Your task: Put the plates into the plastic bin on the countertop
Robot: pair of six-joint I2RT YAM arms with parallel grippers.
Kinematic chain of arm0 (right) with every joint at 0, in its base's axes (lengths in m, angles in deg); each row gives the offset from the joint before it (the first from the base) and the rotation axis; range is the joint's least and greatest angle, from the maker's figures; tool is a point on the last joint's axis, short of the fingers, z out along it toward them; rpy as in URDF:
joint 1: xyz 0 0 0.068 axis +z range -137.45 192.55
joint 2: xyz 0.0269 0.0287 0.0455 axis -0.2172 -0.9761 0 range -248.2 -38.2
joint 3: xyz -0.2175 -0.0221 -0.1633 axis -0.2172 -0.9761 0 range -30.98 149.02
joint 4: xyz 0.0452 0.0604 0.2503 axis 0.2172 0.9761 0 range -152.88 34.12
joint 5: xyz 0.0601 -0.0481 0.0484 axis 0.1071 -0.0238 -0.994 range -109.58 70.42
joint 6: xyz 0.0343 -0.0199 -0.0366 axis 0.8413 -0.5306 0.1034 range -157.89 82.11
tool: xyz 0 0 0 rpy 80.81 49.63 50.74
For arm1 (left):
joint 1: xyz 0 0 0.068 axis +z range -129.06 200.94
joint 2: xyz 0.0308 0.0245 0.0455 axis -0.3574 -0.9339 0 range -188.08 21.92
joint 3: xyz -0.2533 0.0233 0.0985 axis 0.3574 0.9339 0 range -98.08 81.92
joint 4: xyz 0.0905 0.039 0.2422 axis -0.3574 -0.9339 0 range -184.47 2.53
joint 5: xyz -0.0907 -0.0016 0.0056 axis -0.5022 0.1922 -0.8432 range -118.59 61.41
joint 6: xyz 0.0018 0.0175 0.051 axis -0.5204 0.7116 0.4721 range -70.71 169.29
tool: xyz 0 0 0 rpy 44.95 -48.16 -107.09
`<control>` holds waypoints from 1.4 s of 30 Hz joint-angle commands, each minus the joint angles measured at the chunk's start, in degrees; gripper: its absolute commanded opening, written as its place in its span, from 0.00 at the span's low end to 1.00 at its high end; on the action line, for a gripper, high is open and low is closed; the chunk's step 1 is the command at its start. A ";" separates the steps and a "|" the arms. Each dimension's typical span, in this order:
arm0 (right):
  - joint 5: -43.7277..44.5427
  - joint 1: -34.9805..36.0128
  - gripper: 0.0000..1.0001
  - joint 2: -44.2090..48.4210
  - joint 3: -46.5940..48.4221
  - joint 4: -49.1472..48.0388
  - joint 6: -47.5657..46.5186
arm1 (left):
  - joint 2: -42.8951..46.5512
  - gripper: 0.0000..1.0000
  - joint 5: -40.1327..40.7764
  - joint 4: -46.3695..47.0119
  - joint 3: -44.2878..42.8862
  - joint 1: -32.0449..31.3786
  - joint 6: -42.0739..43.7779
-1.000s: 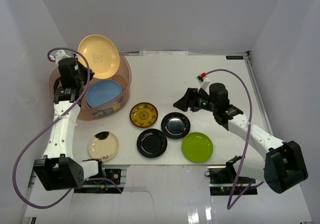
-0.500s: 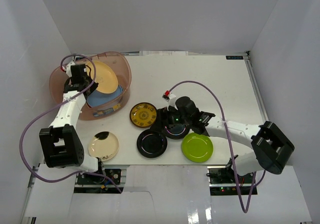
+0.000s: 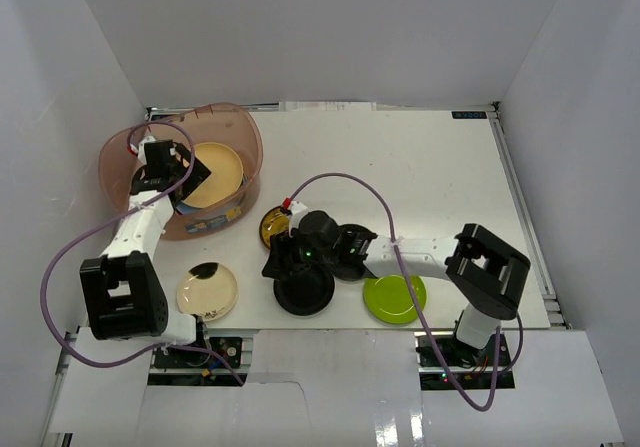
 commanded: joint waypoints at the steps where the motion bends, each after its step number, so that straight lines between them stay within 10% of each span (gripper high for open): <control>1: 4.21 2.03 0.70 -3.75 4.66 -3.72 3.38 | 6.55 0.98 -4.45 2.36 -0.03 0.35 0.66; 21: 11.95 8.54 0.59 -26.26 20.66 -2.22 15.33 | 29.24 0.95 -29.94 1.93 4.98 -8.87 2.15; 27: 9.93 8.54 0.34 -28.82 20.85 -5.12 18.67 | 31.79 0.92 -33.71 -1.68 5.50 -11.07 4.00; 30: 11.50 8.37 0.09 -27.16 19.79 -6.00 19.99 | 32.75 0.92 -35.65 -3.96 5.33 -11.07 5.14; 42: 14.06 -0.66 0.08 3.21 -7.35 -17.16 17.54 | 34.86 0.84 -36.11 -9.15 6.29 -11.16 5.06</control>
